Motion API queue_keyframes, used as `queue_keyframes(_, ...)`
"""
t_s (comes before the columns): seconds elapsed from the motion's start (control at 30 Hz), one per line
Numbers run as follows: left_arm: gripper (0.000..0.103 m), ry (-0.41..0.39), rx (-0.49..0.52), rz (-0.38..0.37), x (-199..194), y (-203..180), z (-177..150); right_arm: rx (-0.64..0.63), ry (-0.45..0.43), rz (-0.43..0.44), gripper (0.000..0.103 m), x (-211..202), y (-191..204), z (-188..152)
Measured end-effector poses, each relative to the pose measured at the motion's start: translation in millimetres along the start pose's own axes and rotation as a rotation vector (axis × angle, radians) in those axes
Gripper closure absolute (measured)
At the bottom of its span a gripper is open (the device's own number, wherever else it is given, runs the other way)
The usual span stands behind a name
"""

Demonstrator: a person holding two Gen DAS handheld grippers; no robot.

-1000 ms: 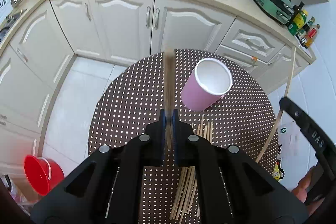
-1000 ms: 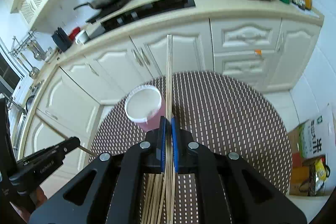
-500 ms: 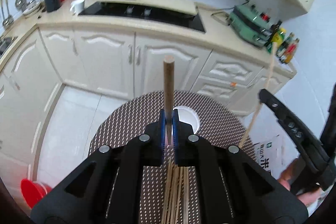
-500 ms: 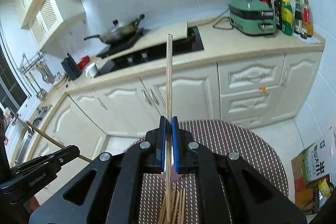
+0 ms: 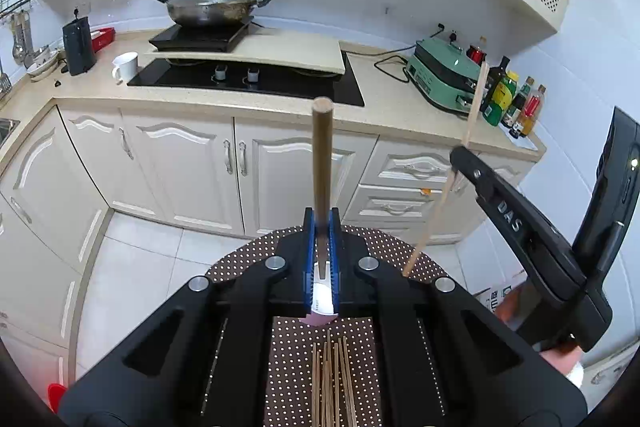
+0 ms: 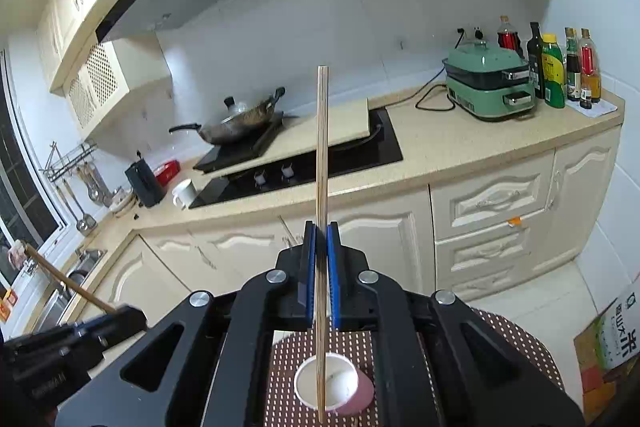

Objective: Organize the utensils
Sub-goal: 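Lift both held chopsticks upright and carry them over the pink cup, then lower the left chopstick into the cup while the right tool drops its chopstick in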

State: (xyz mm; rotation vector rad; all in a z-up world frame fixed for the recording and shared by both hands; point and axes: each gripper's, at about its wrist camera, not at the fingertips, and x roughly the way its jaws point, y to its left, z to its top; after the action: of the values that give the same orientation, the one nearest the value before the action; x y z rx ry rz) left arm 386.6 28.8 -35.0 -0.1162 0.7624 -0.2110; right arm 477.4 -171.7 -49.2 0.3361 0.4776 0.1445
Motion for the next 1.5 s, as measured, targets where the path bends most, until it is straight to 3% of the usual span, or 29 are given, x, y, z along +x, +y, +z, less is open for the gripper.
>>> queue_keyframes(0.23,0.097,0.054,0.025,-0.008,21.9,-3.0,-4.7,0.015,0.016,-0.003,0.098,24.2,-3.3,-13.1)
queue_keyframes(0.93,0.096,0.291,-0.038,-0.012,130.9,23.5,-35.6,0.032,0.203,-0.038,0.098,103.3,-27.4,-80.1)
queue_keyframes(1.17,0.096,0.329,-0.069,-0.009,150.8,29.1,-44.0,0.081,0.277,-0.023,0.098,106.5,-29.9,-103.5)
queue_keyframes(1.5,0.094,0.314,-0.114,0.014,168.3,37.0,-48.5,0.088,0.358,-0.007,0.098,106.0,-26.9,-127.2)
